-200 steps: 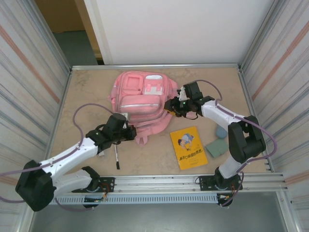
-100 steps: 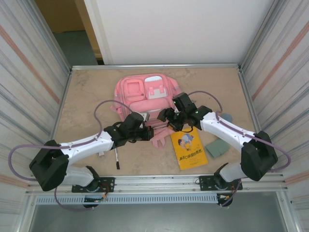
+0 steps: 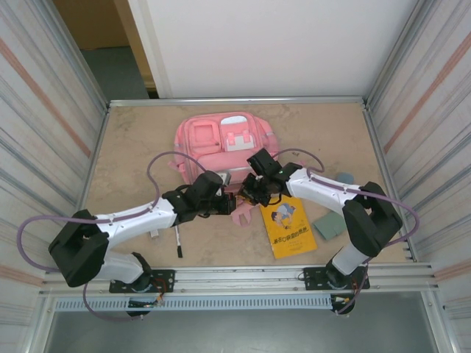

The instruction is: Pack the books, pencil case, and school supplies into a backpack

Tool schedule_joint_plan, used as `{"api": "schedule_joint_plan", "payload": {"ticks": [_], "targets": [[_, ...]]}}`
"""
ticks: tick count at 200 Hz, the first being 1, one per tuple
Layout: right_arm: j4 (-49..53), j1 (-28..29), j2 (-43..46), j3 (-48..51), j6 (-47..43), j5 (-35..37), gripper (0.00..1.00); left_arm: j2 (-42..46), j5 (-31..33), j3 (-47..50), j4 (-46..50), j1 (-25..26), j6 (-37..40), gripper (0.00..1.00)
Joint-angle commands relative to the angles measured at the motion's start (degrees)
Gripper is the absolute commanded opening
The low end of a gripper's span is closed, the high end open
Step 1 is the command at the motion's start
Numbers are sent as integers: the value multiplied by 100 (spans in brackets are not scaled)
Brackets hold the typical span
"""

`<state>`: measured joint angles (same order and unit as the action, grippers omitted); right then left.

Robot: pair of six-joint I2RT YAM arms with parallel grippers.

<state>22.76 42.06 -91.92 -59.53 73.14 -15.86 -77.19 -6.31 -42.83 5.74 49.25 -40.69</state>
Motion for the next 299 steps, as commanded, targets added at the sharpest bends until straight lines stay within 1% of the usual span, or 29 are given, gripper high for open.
{"api": "schedule_joint_plan", "payload": {"ticks": [1, 5, 13, 22, 29, 32, 39, 54, 65, 75, 82, 88, 92, 104, 111, 127, 139, 153, 168, 178, 194, 216, 229, 240, 255, 271, 285, 292, 299], "targets": [[174, -96, 19, -143, -230, 343, 2, 523, 627, -53, 86, 48, 302, 0], [208, -124, 43, -164, -307, 348, 0, 591, 796, -34, 214, 37, 341, 0], [314, -193, 113, -220, -426, 338, 0, 730, 1055, 27, 466, -25, 365, 0], [376, -284, 210, -238, -542, 306, 0, 875, 1157, 111, 730, -199, 324, 0], [394, -373, 297, -219, -554, 303, 0, 947, 1080, 178, 943, -448, 237, 0], [396, -403, 329, -205, -740, 303, 0, 977, 1021, 202, 1048, -580, 210, 0], [402, -519, 392, -168, -849, 285, 0, 1032, 892, 267, 1256, -891, 156, 0], [372, -778, 408, -119, -1048, 84, 0, 1163, 746, 506, 1359, -1482, 236, 0], [328, -973, 326, -149, -1282, -169, 0, 1256, 686, 654, 1297, -1740, 340, 0], [326, -1099, 209, -196, -1495, -369, 0, 1310, 582, 680, 1234, -1813, 456, 0], [321, -1171, 119, -250, -1632, -548, 0, 1332, 485, 679, 1151, -1780, 497, 0], [292, -1218, 49, -270, -1662, -718, 5, 1354, 362, 679, 1017, -1730, 483, 0], [231, -1239, 18, -264, -1631, -843, 11, 1355, 297, 695, 913, -1661, 467, 0], [30, -1271, -45, -186, -1335, -1182, 35, 1346, 268, 716, 511, -1356, 387, 0], [-27, -1261, -13, -144, -1116, -1249, 41, 1309, 343, 700, 302, -1135, 377, 0], [70, -1083, 185, -89, -685, -1061, 48, 1145, 457, 504, 67, -743, 405, 0], [304, -880, 372, -109, -232, -666, 52, 944, 526, 324, -23, -523, 477, 0], [741, -666, 511, -222, 22, -157, 56, 684, 567, 129, -132, -362, 496, 0], [1287, -612, 504, -311, 316, 157, 57, 387, 454, -63, -236, -287, 405, 0], [1313, -561, 486, -311, 304, 184, 57, 210, 346, -188, -308, -216, 395, 0], [1284, -427, 448, -295, 437, 127, 57, -16, 373, -346, -429, -25, 427, 0], [1117, -273, 379, -295, 579, 89, 55, -171, 456, -484, -416, 142, 463, 0], [1101, -288, 274, -309, 529, 206, 48, -182, 504, -468, -415, 168, 483, 0], [1073, -342, 190, -342, 424, 153, 37, -123, 572, -405, -400, 168, 472, 0], [1055, -433, 148, -388, 258, 88, 16, 39, 855, -311, -167, 156, 481, 0], [1005, -510, 238, -401, 82, 109, 0, 272, 1281, -194, 287, 68, 633, 0], [1010, -564, 338, -460, -80, 71, 0, 446, 1656, 65, 497, -146, 737, 0], [1041, -576, 390, -500, -130, 25, 0, 515, 1686, 204, 534, -356, 732, 0], [1092, -585, 459, -539, -175, 14, 0, 557, 1575, 360, 545, -626, 693, 0]]}}
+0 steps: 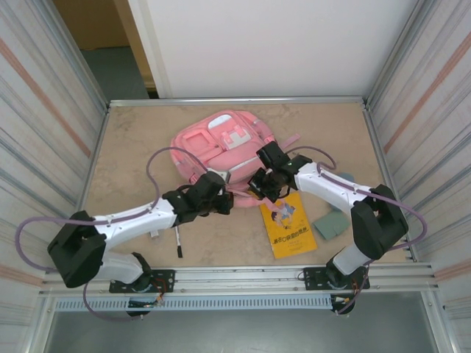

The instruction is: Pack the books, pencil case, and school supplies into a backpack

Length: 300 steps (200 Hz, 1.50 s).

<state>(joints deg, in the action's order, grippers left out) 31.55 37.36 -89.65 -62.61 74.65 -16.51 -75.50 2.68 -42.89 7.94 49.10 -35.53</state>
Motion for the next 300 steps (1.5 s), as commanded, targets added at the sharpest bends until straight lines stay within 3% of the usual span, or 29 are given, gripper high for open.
{"api": "schedule_joint_plan", "payload": {"ticks": [1, 21, 49, 81, 114, 123, 143, 160, 193, 221, 254, 280, 300], "targets": [[221, -115, 235, -242, -331, 79, 0, 397, 644, 390, 323, -634, 169, 0], [292, -120, 401, -318, -423, 110, 0, 286, -1, 595, 376, -1569, 122, 0], [261, -103, 507, -374, -408, -20, 0, -26, 300, 471, 241, -2267, 469, 0], [7, 50, 411, -394, -424, -13, 0, -670, 360, -52, -21, -2852, 596, 0], [-142, 373, 115, -574, -557, -113, 0, -1274, 894, -710, 583, -3062, 544, 0], [-197, 444, 44, -572, -525, -57, 0, -1313, 949, -780, 629, -3064, 525, 0], [-393, 514, -158, -553, -399, -243, 7, -1060, 637, -681, 577, -3060, 419, 18], [-511, 563, -339, -542, -472, -249, 15, -531, 443, -486, 661, -3064, 365, 25], [-530, 839, -751, -814, -2330, -128, 29, 628, 214, -53, 1159, -3064, 174, 43], [-473, 1005, -812, -839, -3146, -424, 39, 1102, -78, 188, 1693, -2955, -79, 48], [274, 692, -353, -894, -3946, 17, 45, 1578, -348, 600, 1460, -2253, -601, 59], [975, 265, -103, -1008, -4670, 531, 50, 1509, 178, 516, 1343, -1406, -921, 72], [1054, -110, 50, -874, -4947, 838, 56, 1128, 354, 289, 1250, -1069, -1041, 80]]}}
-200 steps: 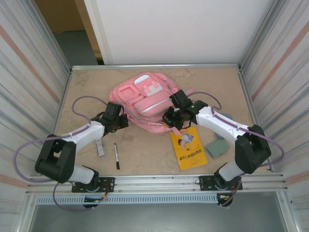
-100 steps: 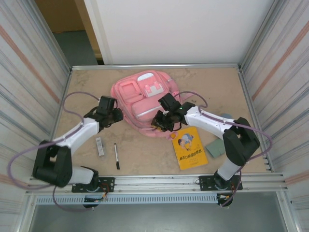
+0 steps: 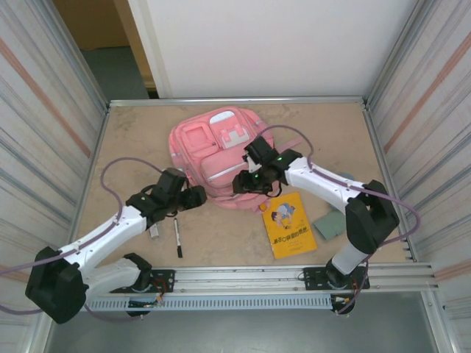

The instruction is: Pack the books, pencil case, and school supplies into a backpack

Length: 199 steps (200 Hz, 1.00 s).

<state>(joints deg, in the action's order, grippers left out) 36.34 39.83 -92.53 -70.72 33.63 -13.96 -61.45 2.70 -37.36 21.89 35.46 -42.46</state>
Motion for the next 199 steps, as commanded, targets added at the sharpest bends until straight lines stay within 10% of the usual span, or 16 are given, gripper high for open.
{"api": "schedule_joint_plan", "payload": {"ticks": [1, 74, 118, 171, 199], "targets": [[571, -386, 344, -55, -847, 594, 56, -300, 353, -272, -147, 303, -354, 80], [-592, -1680, -616, -118, -584, -295, 59, -1652, 718, -1325, -376, 315, -535, 83], [-1169, -1709, -1575, -524, -360, -1103, 56, -2598, 1193, -1937, -198, 308, -420, 82], [-1981, -1675, -1592, -469, 560, -2448, 30, -2986, 1018, -2079, -132, 10, -695, 81], [-1915, -1626, -1496, -587, 575, -2557, 35, -2843, 1213, -2183, 219, -216, -789, 82]]}}
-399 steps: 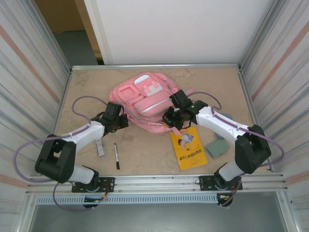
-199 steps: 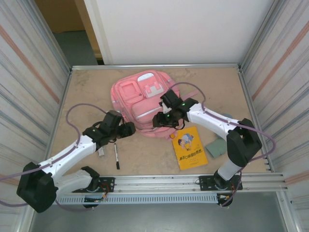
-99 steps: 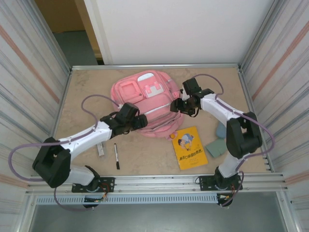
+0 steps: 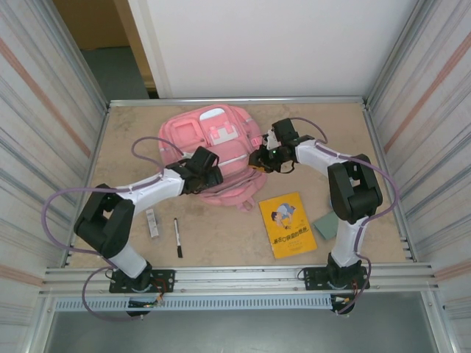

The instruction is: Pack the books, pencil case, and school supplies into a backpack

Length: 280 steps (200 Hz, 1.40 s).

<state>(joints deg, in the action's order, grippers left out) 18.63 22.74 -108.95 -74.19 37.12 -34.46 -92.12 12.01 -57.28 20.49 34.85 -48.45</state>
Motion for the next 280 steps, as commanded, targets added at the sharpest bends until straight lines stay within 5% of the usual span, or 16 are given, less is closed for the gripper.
{"api": "schedule_joint_plan", "payload": {"ticks": [1, 70, 114, 139, 163, 180, 191, 280], "targets": [[-138, 82, 137, -246, 225, -504, 36, 231, 287, -194, 368, -172, -195, 82], [282, 68, -580, -591, 259, 364, 50, 318, -297, 212, -481, -681, -490, 72], [328, 244, -901, -929, 71, 345, 45, 64, -623, 262, -916, -680, -547, 69], [199, 261, -840, -922, 108, 7, 23, -87, -862, 186, -1164, -679, -280, 51], [-16, 209, -507, -741, 375, -397, 12, 89, -900, 142, -1103, -681, -4, 40], [-203, 168, -205, -706, 661, -765, 9, 445, -807, 153, -1015, -711, 218, 21], [-288, 169, -12, -759, 845, -973, 10, 707, -958, 95, -1020, -778, 447, 0], [-1204, 500, 1033, -1258, 2070, -912, 9, 1573, -2025, -1920, 300, -1867, 1070, 0]]}}
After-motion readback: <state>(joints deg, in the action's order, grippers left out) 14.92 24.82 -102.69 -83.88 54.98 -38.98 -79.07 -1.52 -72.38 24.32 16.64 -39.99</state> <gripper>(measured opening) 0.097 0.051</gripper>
